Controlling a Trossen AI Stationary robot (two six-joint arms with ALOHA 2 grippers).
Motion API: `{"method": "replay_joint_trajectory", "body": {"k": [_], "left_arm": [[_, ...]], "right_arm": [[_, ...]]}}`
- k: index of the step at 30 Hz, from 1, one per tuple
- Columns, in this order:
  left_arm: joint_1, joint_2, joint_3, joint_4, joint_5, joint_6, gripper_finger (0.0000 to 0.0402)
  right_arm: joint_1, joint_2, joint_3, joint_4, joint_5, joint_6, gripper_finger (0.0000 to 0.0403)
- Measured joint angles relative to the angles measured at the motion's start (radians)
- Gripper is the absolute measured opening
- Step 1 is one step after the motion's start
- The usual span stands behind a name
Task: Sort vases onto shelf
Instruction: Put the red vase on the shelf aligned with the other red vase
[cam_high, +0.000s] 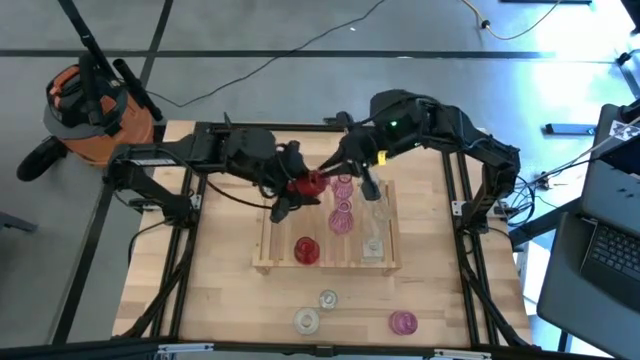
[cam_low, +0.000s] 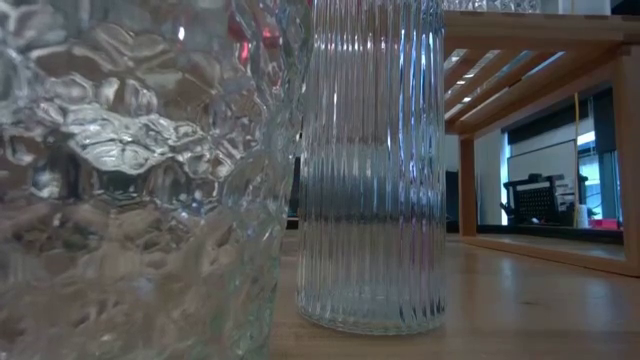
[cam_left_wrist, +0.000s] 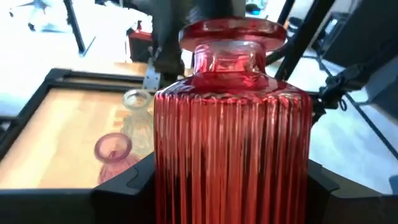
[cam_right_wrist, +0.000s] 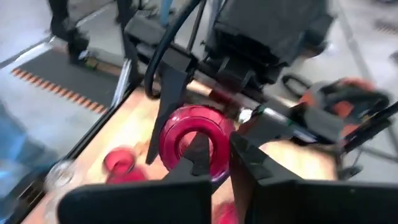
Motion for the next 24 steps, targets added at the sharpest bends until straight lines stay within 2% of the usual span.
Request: {"method": "replay_joint_trajectory", "body": {"k": [3,5,7,11,16,19,22,24], "left_arm": [[0.000,-0.039,-0.009,-0.044,-0.035,-0.008,0.0218],[-0.004,-0.065,-0.008,-0.017,-0.082,-0.008,0.0218],[-0.009,-0.105,-0.008,-0.027,-0.129,0.002,0.0218],[-0.016,-0.152,-0.004,0.101,-0.174,0.045,0.0218],[-0.025,-0.170,-0.004,0.389,-0.122,0.108,0.0218],[-0.025,-0.162,-0.010,0.468,-0.065,0.112,0.0218],[-0.025,-0.152,-0.077,0.579,-0.033,0.112,0.0218],[-0.025,-0.139,-0.157,0.733,-0.009,0.099,0.0218]], "right_arm": [[0.021,-0.046,0.006,0.057,0.093,-0.002,0.0032],[0.033,-0.077,0.008,0.084,0.143,-0.005,0.0050],[0.036,-0.097,0.008,0.115,0.167,-0.006,0.0073],[0.047,-0.126,0.004,0.163,0.221,0.019,0.0128],[0.060,-0.148,0.007,0.239,0.279,0.069,0.0202],[0.061,-0.135,0.004,0.282,0.261,0.101,0.0243],[0.061,-0.119,0.003,0.378,0.220,0.132,0.0277],[0.070,-0.110,0.005,0.453,0.190,0.151,0.0295]]}}
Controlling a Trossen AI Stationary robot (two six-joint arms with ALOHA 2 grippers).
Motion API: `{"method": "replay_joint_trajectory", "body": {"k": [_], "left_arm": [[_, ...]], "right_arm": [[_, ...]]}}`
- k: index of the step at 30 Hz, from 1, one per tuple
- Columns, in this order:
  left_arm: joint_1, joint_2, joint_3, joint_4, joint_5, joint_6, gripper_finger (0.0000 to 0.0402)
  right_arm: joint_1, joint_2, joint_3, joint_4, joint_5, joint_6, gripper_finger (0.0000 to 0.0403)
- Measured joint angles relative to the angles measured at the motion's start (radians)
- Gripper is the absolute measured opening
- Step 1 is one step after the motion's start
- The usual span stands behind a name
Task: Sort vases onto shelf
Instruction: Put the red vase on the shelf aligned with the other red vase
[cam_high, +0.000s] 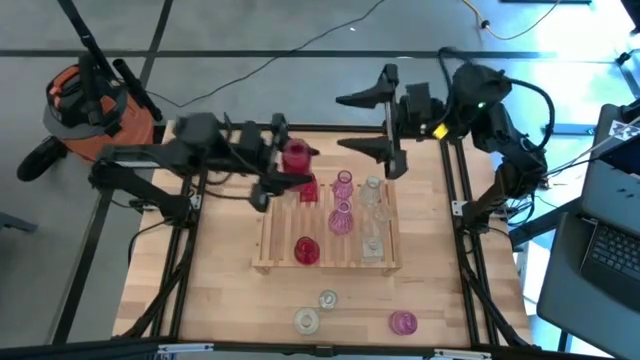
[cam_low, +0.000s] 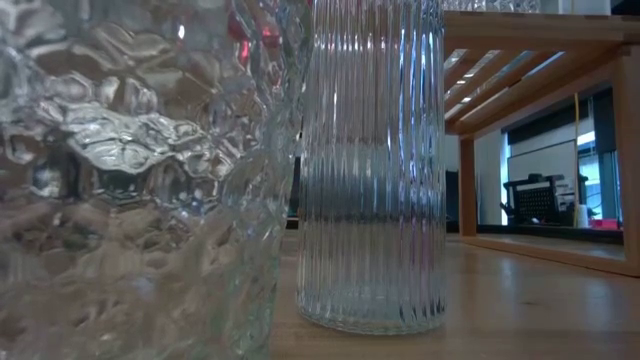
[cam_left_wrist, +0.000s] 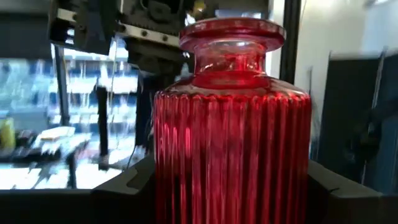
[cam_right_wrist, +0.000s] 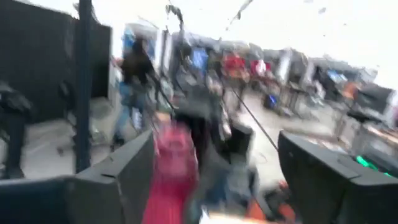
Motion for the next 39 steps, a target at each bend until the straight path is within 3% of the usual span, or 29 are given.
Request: {"method": "replay_joint_trajectory", "body": {"k": [5,19,29,34,39], "left_arm": [[0.012,-0.004,-0.132,0.246,-0.003,-0.050,0.0218],[0.016,-0.004,-0.142,0.197,-0.022,0.020,0.0218],[0.015,-0.003,-0.142,0.166,-0.027,0.028,0.0218],[0.012,-0.003,-0.142,0.167,-0.027,0.028,0.0218],[0.007,-0.003,-0.142,0.166,-0.030,0.033,0.0218]], "right_arm": [[0.003,0.030,-0.002,0.025,-0.055,0.049,0.0315],[0.002,0.113,-0.005,0.039,-0.091,0.200,0.0316],[0.001,0.167,-0.005,0.062,-0.135,0.220,0.0314],[0.001,0.172,-0.005,0.058,-0.139,0.227,0.0274],[0.000,0.173,-0.005,0.053,-0.136,0.209,0.0176]]}}
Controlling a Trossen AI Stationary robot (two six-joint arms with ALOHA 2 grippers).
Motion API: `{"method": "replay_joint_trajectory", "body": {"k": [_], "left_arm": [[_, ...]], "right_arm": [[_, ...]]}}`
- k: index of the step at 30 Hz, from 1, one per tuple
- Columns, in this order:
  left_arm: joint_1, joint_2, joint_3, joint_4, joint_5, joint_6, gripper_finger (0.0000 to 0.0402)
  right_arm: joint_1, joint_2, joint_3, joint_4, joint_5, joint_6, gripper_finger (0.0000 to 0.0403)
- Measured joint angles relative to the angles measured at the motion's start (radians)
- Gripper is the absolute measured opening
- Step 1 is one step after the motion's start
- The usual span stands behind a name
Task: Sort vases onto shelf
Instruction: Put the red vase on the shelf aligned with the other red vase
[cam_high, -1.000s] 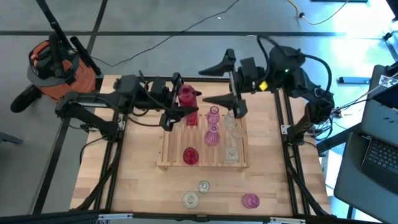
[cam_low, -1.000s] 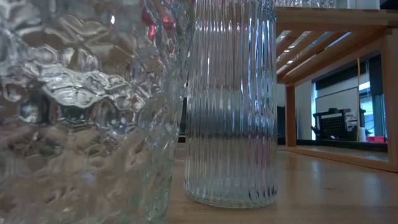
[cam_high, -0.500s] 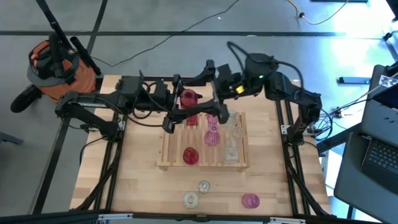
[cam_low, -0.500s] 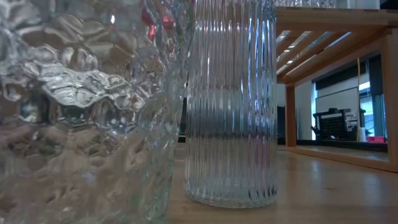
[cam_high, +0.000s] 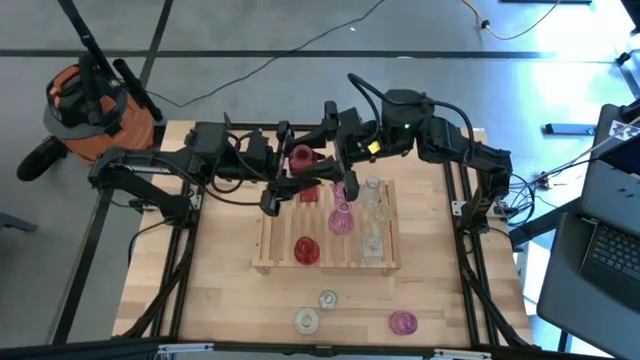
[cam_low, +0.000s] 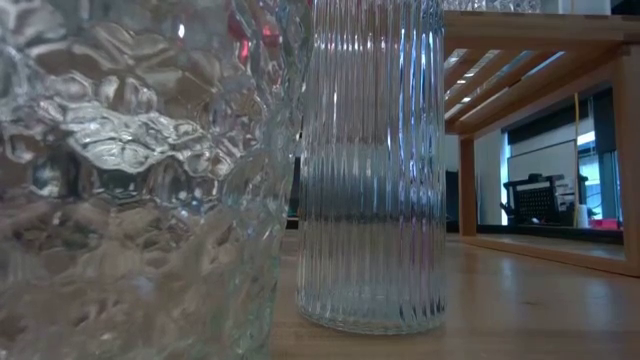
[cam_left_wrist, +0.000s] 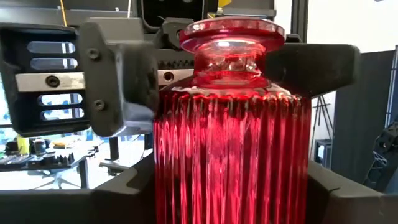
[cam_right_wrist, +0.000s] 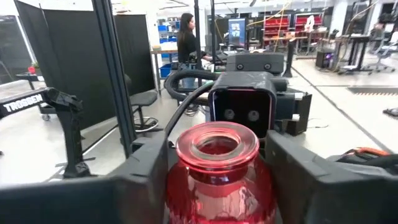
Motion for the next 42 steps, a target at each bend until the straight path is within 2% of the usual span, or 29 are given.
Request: {"method": "replay_joint_trajectory", "body": {"k": [1,18,20,25,27,30,33,38,42], "left_arm": [[0.001,0.000,0.000,0.001,0.001,0.002,0.0218],[0.000,-0.002,0.000,-0.041,-0.027,-0.001,0.0219],[-0.002,-0.002,0.001,-0.060,-0.067,-0.028,0.0243],[0.000,-0.002,0.002,-0.119,-0.139,-0.098,0.0364],[0.000,-0.004,0.002,-0.131,-0.140,-0.119,0.0387],[0.001,-0.011,0.002,-0.140,-0.110,-0.126,0.0382],[0.000,-0.046,0.001,-0.188,-0.122,-0.118,0.0381],[-0.001,-0.165,0.001,-0.406,-0.229,-0.127,0.0385],[0.000,-0.260,0.002,-0.579,-0.299,-0.206,0.0385]], "right_arm": [[0.000,-0.001,0.000,-0.003,0.003,-0.005,0.0167],[0.000,-0.001,0.004,-0.037,-0.006,-0.055,0.0167],[0.000,-0.001,0.004,-0.047,-0.006,-0.067,0.0167],[0.000,0.000,0.003,-0.054,-0.005,-0.069,0.0167],[0.000,-0.002,0.003,-0.062,-0.005,-0.069,0.0167],[0.001,-0.004,0.003,-0.070,-0.012,-0.068,0.0167],[0.001,-0.014,0.003,-0.088,-0.009,-0.068,0.0167],[0.007,-0.031,0.003,-0.163,0.016,-0.067,0.0167],[0.039,-0.036,0.003,-0.214,0.057,-0.069,0.0167]]}}
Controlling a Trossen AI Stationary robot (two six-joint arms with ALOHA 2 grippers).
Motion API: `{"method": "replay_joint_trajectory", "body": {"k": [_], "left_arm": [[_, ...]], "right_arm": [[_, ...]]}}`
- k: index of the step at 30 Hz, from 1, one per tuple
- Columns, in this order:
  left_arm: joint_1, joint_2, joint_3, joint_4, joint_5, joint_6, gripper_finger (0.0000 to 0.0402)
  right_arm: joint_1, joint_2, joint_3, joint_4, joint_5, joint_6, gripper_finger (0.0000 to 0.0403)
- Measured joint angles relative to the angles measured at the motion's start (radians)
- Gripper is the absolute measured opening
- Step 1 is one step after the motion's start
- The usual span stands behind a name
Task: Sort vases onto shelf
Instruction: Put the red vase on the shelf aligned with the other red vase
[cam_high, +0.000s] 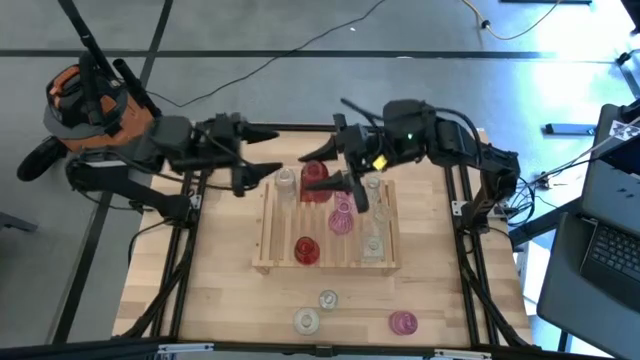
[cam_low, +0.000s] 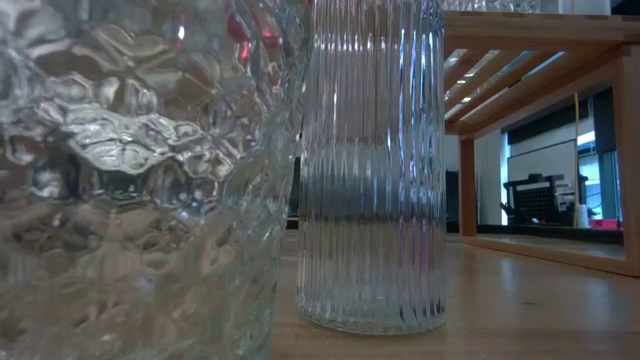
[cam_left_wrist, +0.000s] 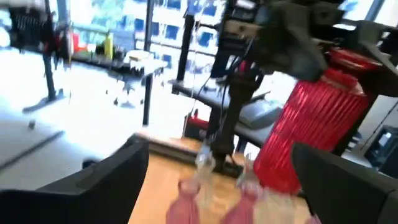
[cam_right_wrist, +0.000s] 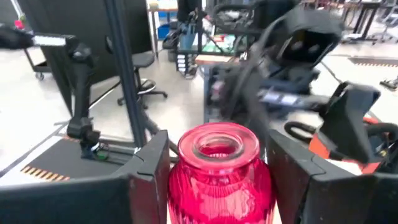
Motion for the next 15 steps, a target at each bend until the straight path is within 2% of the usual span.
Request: {"method": "replay_joint_trajectory", "body": {"k": [6,12,15], "left_arm": [[0.000,-0.077,0.000,-0.144,-0.025,-0.100,0.0386],[-0.001,-0.084,0.000,-0.187,-0.028,-0.123,0.0386],[-0.001,-0.085,0.000,-0.201,-0.020,-0.125,0.0386]], "right_arm": [[0.063,0.008,-0.060,0.074,0.122,-0.005,0.0167],[0.083,0.008,-0.191,0.293,0.138,0.044,0.0167],[0.097,0.003,-0.256,0.349,0.180,0.065,0.0167]]}}
